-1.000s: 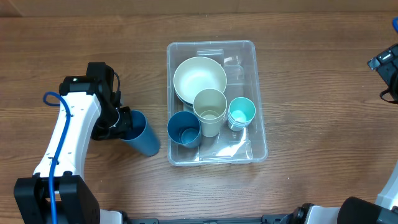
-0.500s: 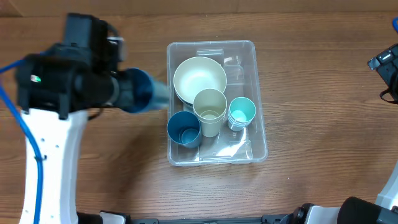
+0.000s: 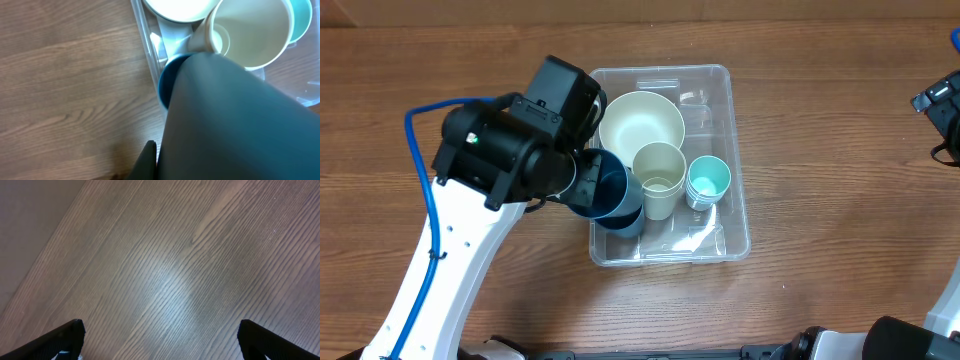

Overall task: Pack container
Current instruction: 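Insert the last teal cup into the teal cup in the bin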

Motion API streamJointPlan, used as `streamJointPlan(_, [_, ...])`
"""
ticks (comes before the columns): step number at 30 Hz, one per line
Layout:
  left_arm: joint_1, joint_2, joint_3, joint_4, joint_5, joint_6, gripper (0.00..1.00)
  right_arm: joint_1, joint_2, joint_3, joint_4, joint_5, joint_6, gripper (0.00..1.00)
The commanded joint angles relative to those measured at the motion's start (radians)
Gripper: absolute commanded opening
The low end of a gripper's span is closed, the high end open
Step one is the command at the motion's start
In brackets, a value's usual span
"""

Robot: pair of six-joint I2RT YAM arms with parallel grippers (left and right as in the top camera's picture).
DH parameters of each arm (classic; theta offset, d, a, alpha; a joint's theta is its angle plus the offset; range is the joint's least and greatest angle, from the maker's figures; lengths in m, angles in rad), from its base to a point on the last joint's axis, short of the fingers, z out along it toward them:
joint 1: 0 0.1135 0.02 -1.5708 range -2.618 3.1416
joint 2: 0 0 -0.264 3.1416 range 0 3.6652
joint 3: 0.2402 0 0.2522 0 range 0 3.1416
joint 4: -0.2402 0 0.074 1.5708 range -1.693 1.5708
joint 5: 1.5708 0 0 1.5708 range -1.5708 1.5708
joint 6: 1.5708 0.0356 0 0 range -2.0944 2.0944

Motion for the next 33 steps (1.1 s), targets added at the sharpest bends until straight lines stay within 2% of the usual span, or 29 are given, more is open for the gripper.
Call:
streamJointPlan(1, [-0.007,-0.013,-0.029,-0.002,-0.048,-0.04,0.04,0.002,0.0,0.005,0.005,0.0,0.001,1.0])
streamJointPlan(24, [-0.015,-0.014,-0.078,-0.003,-0.006,-0.028,0.06,0.002,0.0,0.005,0.005,0.0,0.001,1.0])
streamJointPlan(26, [-0.015,-0.014,-0.078,-0.003,-0.007,-0.028,0.09,0.002,0.0,0.005,0.005,0.0,0.001,1.0])
streamJointPlan(28, [-0.015,-0.014,-0.078,-0.002,-0.011,-0.028,0.26,0.002,0.0,0.005,0.005,0.0,0.001,1.0])
streamJointPlan(29, [-0.015,-0.014,-0.078,-0.003,-0.011,-0.028,0.29,0.002,0.0,0.005,0.005,0.0,0.001,1.0])
streamJointPlan(30, [-0.015,-0.014,-0.078,-0.002,-0.019,-0.028,0.36,0.002,0.0,0.005,0.005,0.0,0.001,1.0])
streamJointPlan(33, [-0.012,-0.014,-0.066,0.004,-0.06,-0.029,0.4,0.002,0.0,0.005,0.005,0.0,0.001,1.0])
